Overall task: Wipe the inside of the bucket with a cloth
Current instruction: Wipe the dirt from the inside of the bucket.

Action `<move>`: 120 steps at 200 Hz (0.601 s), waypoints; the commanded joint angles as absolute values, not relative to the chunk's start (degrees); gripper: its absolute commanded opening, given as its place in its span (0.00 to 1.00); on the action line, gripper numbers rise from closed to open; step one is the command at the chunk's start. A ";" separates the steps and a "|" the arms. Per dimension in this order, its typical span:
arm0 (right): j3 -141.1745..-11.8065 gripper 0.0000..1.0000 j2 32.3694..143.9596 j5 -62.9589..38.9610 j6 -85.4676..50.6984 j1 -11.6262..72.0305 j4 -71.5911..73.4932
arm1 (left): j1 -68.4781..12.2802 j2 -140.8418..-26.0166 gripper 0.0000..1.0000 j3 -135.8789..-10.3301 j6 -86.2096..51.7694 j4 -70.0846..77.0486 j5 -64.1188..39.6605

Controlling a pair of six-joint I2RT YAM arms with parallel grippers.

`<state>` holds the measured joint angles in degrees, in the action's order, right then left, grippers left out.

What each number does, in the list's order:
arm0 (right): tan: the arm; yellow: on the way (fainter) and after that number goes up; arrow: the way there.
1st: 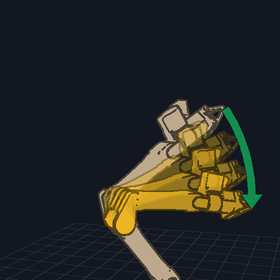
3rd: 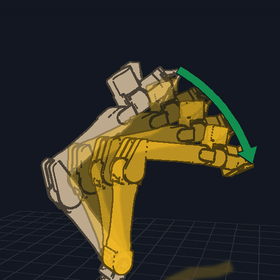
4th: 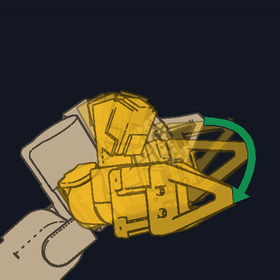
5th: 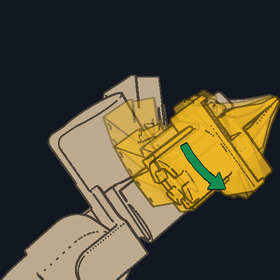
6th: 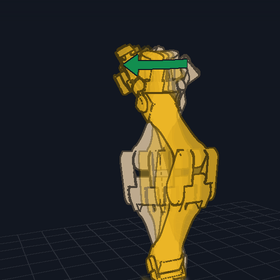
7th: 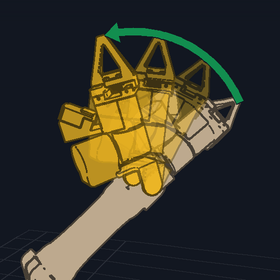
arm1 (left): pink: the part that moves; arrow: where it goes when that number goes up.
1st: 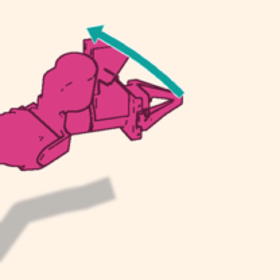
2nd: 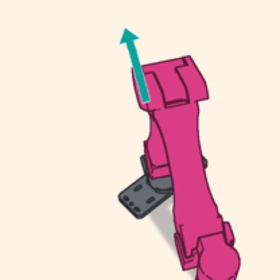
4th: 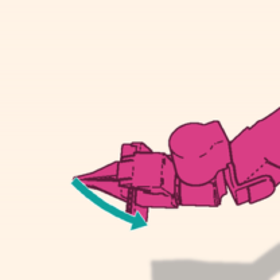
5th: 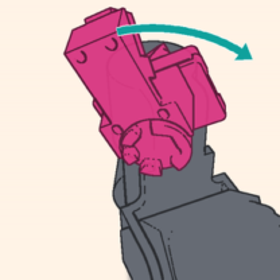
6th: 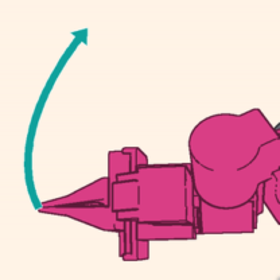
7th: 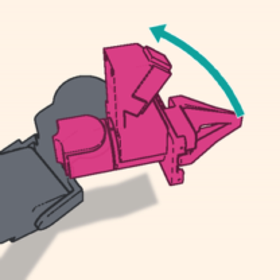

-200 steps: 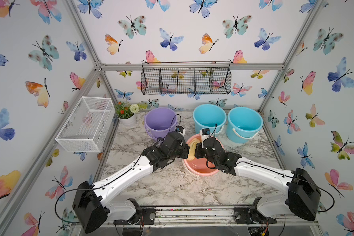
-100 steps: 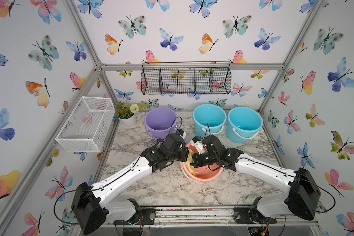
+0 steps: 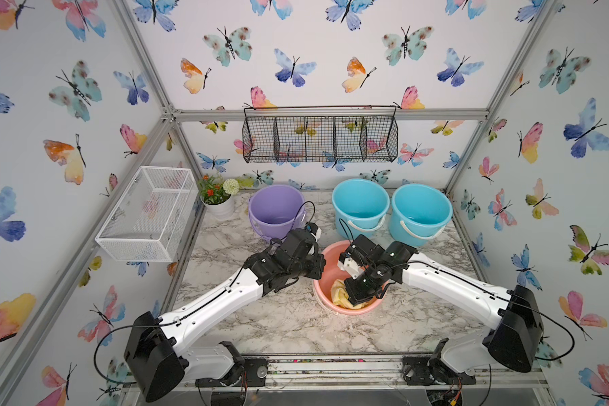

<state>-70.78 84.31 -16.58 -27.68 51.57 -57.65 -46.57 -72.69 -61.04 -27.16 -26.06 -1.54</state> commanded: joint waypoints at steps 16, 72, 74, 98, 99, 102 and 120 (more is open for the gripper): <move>-75.02 0.02 85.43 6.62 -29.97 52.03 -73.53 | -45.77 -73.01 0.00 -62.57 -26.98 -22.95 -1.40; -78.82 0.02 81.82 35.16 -37.50 52.03 -69.93 | -45.69 -74.74 0.00 -63.19 -27.59 -22.16 -3.60; -78.66 0.02 81.54 35.49 -37.35 52.03 -68.97 | -45.72 -74.78 0.00 -63.24 -27.66 -22.06 -3.73; -73.08 0.02 77.48 39.03 -30.67 52.05 -50.67 | -45.68 -75.15 0.00 -64.04 -28.29 -21.81 -5.89; -72.66 0.02 77.28 38.98 -30.37 52.04 -49.77 | -45.65 -75.10 0.00 -64.06 -28.30 -21.76 -5.89; -71.32 0.02 76.73 38.83 -29.45 52.03 -46.86 | -45.74 -75.14 0.00 -64.14 -28.32 -21.73 -6.04; -63.01 0.02 73.17 34.01 -24.55 52.03 -29.88 | -45.74 -74.39 0.00 -63.84 -28.40 -20.01 -7.74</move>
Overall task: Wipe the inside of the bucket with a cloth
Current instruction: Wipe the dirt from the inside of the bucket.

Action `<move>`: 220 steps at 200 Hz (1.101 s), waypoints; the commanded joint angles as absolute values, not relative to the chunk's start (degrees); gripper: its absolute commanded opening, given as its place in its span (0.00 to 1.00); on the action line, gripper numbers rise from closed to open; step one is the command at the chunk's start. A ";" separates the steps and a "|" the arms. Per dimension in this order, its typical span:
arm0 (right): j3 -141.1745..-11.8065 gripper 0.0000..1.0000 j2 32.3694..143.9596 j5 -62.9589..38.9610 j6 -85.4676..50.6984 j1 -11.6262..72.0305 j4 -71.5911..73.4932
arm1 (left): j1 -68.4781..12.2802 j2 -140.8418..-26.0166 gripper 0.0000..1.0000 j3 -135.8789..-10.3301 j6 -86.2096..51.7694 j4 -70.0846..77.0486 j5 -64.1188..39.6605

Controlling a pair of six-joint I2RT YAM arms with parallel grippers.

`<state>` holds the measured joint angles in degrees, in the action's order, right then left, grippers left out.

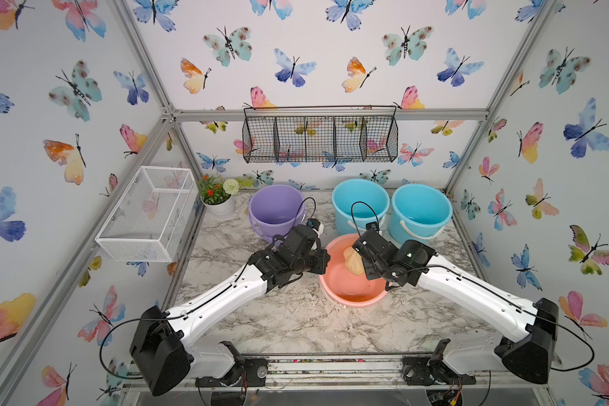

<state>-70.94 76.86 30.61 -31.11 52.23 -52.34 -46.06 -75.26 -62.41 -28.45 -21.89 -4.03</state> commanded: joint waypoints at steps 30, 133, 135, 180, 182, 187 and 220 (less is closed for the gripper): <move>-50.32 0.02 69.51 28.58 -22.44 52.03 -5.26 | -45.79 -74.29 0.00 -63.28 -28.78 -18.67 -9.57; -50.51 0.02 58.78 27.18 -24.13 52.03 6.05 | -45.77 -80.31 0.00 -65.35 -29.79 -16.97 -8.55; -50.95 0.02 58.44 27.76 -23.98 52.03 5.67 | -45.76 -80.63 0.00 -65.53 -29.84 -16.90 -8.55; -57.86 0.02 50.84 36.94 -21.56 52.03 -3.01 | -45.30 -87.73 0.00 -71.73 -28.98 -17.16 -8.56; -58.02 0.02 50.57 37.31 -21.50 52.03 -3.37 | -45.29 -88.11 0.00 -72.01 -28.89 -17.28 -8.53; -58.43 0.02 50.04 38.08 -21.45 52.03 -3.99 | -45.14 -88.80 0.00 -72.81 -28.75 -17.66 -8.68; -61.46 0.02 46.97 41.90 -21.45 52.03 -9.53 | -43.50 -91.75 0.00 -77.66 -27.57 -21.77 -8.81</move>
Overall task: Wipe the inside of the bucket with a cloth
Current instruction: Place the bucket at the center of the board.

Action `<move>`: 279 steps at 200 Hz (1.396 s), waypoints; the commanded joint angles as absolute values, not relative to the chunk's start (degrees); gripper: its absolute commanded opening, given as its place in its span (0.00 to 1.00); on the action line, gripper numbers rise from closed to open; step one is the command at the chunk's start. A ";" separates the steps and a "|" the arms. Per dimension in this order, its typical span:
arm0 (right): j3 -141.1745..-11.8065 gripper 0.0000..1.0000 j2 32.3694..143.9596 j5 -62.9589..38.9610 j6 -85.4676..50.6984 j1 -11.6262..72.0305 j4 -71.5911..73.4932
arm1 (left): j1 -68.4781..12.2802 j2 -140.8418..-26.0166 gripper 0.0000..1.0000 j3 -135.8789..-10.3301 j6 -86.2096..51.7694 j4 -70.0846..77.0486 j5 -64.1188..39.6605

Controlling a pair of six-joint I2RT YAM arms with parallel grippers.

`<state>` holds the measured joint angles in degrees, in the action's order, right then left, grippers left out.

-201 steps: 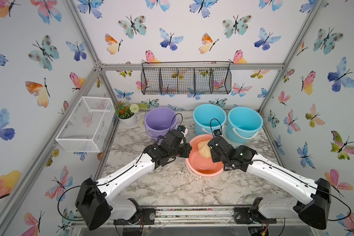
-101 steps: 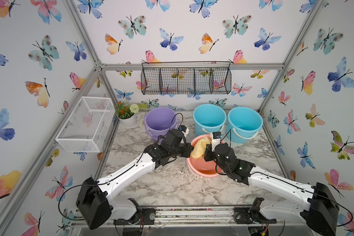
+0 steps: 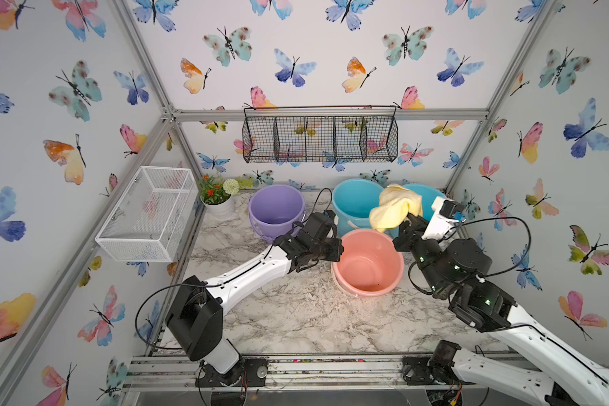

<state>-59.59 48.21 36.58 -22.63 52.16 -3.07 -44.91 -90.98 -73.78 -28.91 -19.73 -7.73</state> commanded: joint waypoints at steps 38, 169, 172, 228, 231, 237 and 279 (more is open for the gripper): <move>-62.90 0.02 45.44 42.64 -21.71 52.03 -12.29 | -40.27 -88.15 0.00 -80.15 -26.11 -30.66 -8.88; -65.34 0.02 49.65 39.32 -21.53 52.03 -12.18 | 0.03 -67.03 0.00 -64.72 -14.84 -53.52 -18.58; -65.37 0.02 49.65 39.21 -21.60 52.03 -12.29 | 0.95 -66.80 0.00 -64.42 -14.39 -53.79 -18.81; -66.22 0.02 50.33 37.94 -22.24 52.03 -13.26 | 13.78 -63.22 0.00 -60.90 -15.86 -54.32 -15.27; -66.31 0.02 50.36 37.83 -22.24 52.03 -13.27 | 14.64 -62.86 0.00 -60.58 -16.17 -54.17 -15.04; -66.44 0.02 50.51 37.66 -22.24 52.03 -13.43 | 15.84 -62.19 0.00 -59.99 -16.66 -53.62 -14.44; -67.04 0.02 51.00 36.83 -22.06 52.03 -14.28 | 21.56 -59.68 0.00 -56.65 -19.03 -50.72 -11.96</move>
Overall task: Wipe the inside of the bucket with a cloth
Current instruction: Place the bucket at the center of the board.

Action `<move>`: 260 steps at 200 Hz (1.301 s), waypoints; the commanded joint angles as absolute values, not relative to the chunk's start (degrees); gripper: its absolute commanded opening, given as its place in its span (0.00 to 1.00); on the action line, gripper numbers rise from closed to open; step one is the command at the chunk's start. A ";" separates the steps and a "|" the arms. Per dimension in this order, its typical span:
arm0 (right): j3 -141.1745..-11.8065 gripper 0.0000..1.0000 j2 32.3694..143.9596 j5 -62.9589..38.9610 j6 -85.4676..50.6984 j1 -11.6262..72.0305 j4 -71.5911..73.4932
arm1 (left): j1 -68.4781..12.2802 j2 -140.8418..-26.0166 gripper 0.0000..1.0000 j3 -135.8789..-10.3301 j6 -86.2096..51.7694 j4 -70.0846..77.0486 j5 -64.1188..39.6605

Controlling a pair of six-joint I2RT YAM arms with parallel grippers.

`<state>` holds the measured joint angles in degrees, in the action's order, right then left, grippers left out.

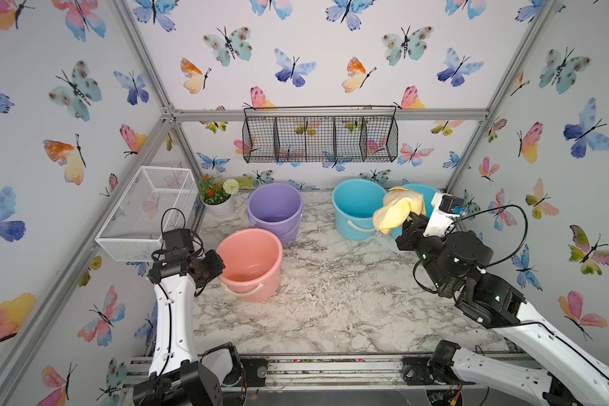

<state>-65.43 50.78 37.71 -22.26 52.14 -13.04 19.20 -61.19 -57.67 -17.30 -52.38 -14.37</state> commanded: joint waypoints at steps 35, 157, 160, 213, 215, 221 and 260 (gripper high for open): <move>-67.58 0.02 51.23 36.68 -21.81 52.03 -14.83 | 23.96 -58.72 0.00 -55.48 -20.01 -50.60 -12.23; -68.28 0.03 51.59 36.30 -21.99 52.03 -15.43 | 24.87 -56.51 0.60 -61.17 -20.75 -51.41 -19.76; -68.41 0.02 51.67 36.30 -21.95 52.03 -15.43 | 24.92 -56.58 0.60 -61.44 -20.74 -51.72 -19.55; -70.28 0.03 52.12 34.54 -21.21 52.03 -16.00 | 24.86 -55.81 0.62 -65.85 -22.19 -53.34 -19.16; -70.30 0.03 52.12 34.54 -21.26 52.03 -16.00 | 24.74 -55.81 0.62 -66.10 -22.22 -53.39 -19.16; -70.46 0.03 52.12 34.45 -21.18 52.03 -16.00 | 24.67 -55.95 0.62 -67.22 -22.40 -53.62 -19.17; -71.01 0.03 52.29 34.45 -20.92 52.03 -16.02 | 22.78 -57.96 0.60 -71.81 -23.20 -54.02 -18.64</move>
